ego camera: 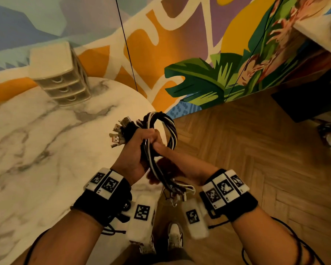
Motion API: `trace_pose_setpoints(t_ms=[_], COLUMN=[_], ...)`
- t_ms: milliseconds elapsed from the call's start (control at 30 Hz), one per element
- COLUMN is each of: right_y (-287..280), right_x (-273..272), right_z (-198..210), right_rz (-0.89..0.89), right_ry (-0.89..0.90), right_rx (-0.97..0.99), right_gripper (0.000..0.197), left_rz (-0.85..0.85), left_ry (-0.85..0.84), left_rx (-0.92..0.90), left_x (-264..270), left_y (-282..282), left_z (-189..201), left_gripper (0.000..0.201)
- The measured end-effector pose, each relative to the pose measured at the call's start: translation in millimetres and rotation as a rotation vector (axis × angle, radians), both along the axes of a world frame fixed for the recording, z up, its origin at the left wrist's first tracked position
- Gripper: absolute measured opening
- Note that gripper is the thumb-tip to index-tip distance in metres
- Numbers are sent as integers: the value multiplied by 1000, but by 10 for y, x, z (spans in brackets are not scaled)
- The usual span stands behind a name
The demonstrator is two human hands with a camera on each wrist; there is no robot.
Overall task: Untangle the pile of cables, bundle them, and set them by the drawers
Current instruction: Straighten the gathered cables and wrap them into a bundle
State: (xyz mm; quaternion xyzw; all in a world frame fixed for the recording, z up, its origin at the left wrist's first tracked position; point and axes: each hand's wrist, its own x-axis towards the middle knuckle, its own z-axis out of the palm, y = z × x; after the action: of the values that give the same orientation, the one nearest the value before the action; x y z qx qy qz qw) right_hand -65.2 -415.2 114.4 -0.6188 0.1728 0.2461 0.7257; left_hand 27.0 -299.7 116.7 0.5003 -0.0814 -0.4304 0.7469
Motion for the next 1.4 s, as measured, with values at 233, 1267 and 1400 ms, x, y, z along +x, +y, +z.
trace_pose_setpoints(t_ms=[233, 1267, 1400], right_y=[-118, -106, -218], right_x=[94, 341, 452], right_z=[-54, -171, -2], right_rz=[-441, -701, -584], right_ry=[-262, 14, -141], right_rx=[-112, 265, -27], right_gripper=[31, 38, 29], left_rz=[-212, -35, -166], left_ry=[116, -20, -69], left_rx=[-290, 49, 115], left_x=[10, -49, -215], left_y=[71, -18, 13], left_z=[-31, -35, -54], left_gripper=[28, 15, 16])
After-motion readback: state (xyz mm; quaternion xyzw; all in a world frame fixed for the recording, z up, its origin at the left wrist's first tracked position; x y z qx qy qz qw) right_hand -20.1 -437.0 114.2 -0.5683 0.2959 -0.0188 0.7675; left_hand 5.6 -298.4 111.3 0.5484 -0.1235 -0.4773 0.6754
